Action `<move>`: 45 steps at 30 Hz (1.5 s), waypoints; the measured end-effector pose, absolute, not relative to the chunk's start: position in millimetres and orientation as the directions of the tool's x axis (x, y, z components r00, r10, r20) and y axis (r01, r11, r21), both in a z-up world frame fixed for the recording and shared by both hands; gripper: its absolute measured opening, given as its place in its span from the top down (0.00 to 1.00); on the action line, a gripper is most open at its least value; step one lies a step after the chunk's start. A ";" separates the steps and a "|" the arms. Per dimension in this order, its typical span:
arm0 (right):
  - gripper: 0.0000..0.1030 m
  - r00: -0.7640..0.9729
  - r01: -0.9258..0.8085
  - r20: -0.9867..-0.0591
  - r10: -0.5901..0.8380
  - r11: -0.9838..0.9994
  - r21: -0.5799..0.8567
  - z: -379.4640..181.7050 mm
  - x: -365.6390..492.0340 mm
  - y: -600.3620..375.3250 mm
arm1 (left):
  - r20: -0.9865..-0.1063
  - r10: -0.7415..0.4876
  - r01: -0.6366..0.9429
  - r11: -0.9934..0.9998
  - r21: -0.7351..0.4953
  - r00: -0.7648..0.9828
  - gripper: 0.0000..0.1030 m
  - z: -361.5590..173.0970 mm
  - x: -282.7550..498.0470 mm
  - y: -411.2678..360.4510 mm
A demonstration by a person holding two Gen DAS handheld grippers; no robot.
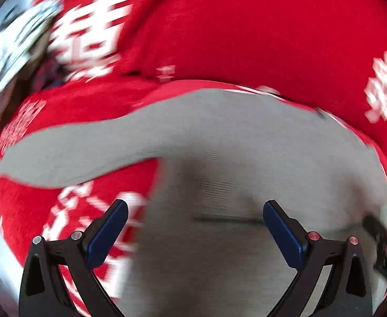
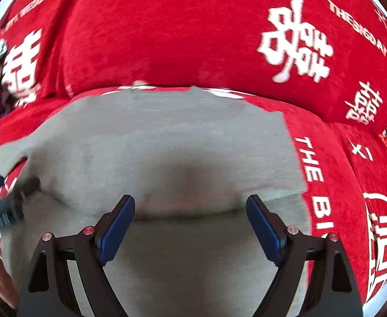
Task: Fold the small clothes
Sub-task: 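Move the left gripper toward the other sleeve cuff, then close the left gripper on the other sleeve cuff and lift it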
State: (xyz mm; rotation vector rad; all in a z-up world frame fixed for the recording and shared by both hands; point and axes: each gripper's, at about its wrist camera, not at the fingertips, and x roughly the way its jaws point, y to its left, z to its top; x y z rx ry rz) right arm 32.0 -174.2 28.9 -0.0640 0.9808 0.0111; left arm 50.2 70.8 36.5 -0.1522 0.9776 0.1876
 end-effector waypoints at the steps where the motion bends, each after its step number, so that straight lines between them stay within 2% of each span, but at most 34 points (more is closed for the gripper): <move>1: 0.14 0.555 -0.055 -0.832 -0.015 0.997 -0.055 28.2 29.4 -166.7 | -0.836 0.105 -0.276 0.960 -0.057 0.538 0.01 35.7 49.7 89.3; 7: 0.14 0.546 -0.126 -0.838 -0.015 0.987 -0.099 26.9 25.0 -132.0 | -0.848 0.223 -0.569 0.815 -0.108 0.480 0.01 27.0 32.3 208.7; 13: 0.14 0.544 -0.194 -0.839 -0.015 0.971 -0.143 27.9 23.3 -99.8 | -0.866 0.351 -0.829 0.546 -0.120 0.357 0.01 6.5 -0.2 327.6; 18: 0.14 0.537 -0.236 -0.843 -0.021 0.956 -0.174 25.8 21.3 -74.6 | -0.899 0.318 -0.893 0.425 -0.150 0.302 0.01 -14.4 3.3 379.1; 22: 0.14 0.529 -0.276 -0.848 -0.031 0.939 -0.206 23.2 20.4 -55.1 | -0.894 0.354 -0.888 0.449 -0.096 0.276 0.01 -11.3 34.5 382.4; 25: 0.14 0.523 -0.291 -0.851 -0.040 0.930 -0.223 22.9 21.3 -46.6 | -0.890 0.353 -0.884 0.457 -0.104 0.288 0.01 -11.3 49.9 395.4; 27: 0.14 0.521 -0.291 -0.853 -0.039 0.931 -0.220 24.3 21.7 -44.8 | -0.875 0.387 -0.886 0.453 -0.093 0.290 0.19 -6.9 54.6 398.5; 28: 0.14 0.522 -0.287 -0.852 -0.041 0.932 -0.221 25.2 22.1 -44.7 | -0.861 0.404 -0.879 0.467 -0.097 0.310 0.44 -2.5 54.7 396.2; 29: 0.14 0.523 -0.285 -0.851 -0.043 0.933 -0.221 25.7 22.5 -44.7 | -0.854 0.389 -0.864 0.488 -0.126 0.345 0.77 2.0 56.0 397.3; 30: 0.14 0.523 -0.282 -0.851 -0.043 0.934 -0.221 26.4 23.3 -44.5 | -0.854 0.356 -0.847 0.504 -0.166 0.379 0.86 1.7 57.3 403.0; 33: 0.14 0.519 -0.280 -0.854 -0.045 0.935 -0.219 27.2 29.0 -43.1 | -0.851 0.317 -0.832 0.510 -0.219 0.418 0.86 3.8 47.2 403.9; 36: 0.14 0.528 -0.287 -0.849 -0.041 0.932 -0.223 30.3 39.9 -36.5 | -0.825 0.335 -0.815 0.531 -0.234 0.455 0.87 16.2 37.5 399.3; 39: 0.14 0.535 -0.295 -0.845 -0.012 0.934 -0.200 32.8 64.0 -24.1 | -0.786 0.407 -0.805 0.564 -0.184 0.465 0.87 36.4 31.6 388.1; 45: 0.14 0.511 -0.287 -0.859 -0.020 0.938 -0.193 16.5 138.0 18.8 | -0.740 0.464 -0.770 0.629 -0.111 0.486 0.87 64.5 35.6 369.3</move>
